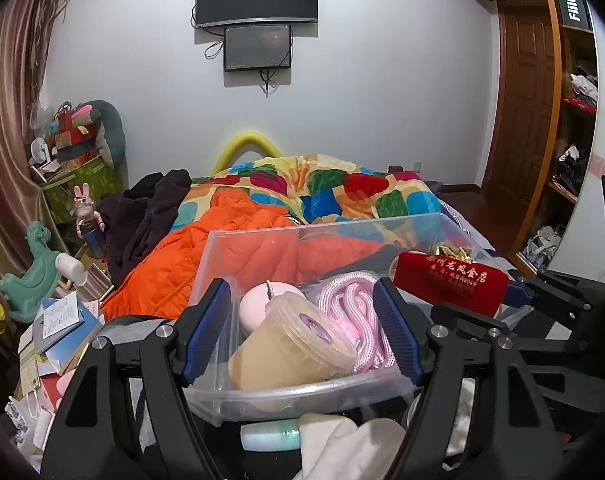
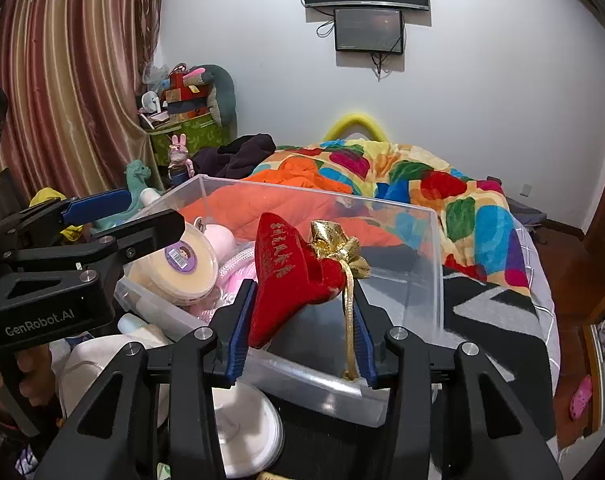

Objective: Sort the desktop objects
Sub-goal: 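Carry the red pouch and beige jar over the clear box and lower them in, then open both tools to release the pouch and jar, then withdraw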

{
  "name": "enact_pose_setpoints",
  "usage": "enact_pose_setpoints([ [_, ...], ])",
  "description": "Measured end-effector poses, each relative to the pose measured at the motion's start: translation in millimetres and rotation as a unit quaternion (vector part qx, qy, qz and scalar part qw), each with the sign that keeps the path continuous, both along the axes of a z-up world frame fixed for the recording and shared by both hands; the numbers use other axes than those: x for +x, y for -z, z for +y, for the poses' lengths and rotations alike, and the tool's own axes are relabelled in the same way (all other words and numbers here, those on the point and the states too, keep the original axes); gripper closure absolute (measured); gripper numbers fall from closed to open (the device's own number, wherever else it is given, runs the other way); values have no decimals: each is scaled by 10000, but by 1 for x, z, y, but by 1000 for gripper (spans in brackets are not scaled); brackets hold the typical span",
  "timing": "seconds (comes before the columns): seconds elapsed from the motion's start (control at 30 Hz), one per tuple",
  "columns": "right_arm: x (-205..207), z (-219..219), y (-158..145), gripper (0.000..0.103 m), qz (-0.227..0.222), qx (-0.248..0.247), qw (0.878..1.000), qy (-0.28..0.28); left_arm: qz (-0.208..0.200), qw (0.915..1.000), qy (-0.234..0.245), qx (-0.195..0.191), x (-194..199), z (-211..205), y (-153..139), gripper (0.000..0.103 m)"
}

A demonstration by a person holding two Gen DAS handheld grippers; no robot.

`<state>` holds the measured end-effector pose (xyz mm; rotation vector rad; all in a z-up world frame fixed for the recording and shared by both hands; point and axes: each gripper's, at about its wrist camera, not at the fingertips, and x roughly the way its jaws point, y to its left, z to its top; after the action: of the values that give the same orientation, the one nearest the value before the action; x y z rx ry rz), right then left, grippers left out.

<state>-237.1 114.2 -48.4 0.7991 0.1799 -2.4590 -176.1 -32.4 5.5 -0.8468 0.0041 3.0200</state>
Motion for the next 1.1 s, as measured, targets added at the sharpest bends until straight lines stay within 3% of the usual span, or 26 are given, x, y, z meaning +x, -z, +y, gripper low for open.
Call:
enact_pose_setpoints([
  [0.17,10,6,-5,55,46,-54,10000,55,61,10000,26,43,8,-1,-4,28],
  [0.5,23,13,-16,50,144,-83,9997,160,156,9998,20,-91,32,-4,-12,23],
  [0.57,22,12,-16,39,152,-17,9997,212,145,9999,0,-78,35,-8,-13,21],
  [0.73,25,14,-19,37,217,52,9992,327,134,9997,-24,197,48,-27,-19,16],
  [0.87,30,21,-23,18,372,-16,9982,470,31,9994,-76,331,57,-41,-16,15],
  [1.1,13,4,-29,18,394,367,9970,548,-94,9991,-94,395,72,-51,-6,15],
])
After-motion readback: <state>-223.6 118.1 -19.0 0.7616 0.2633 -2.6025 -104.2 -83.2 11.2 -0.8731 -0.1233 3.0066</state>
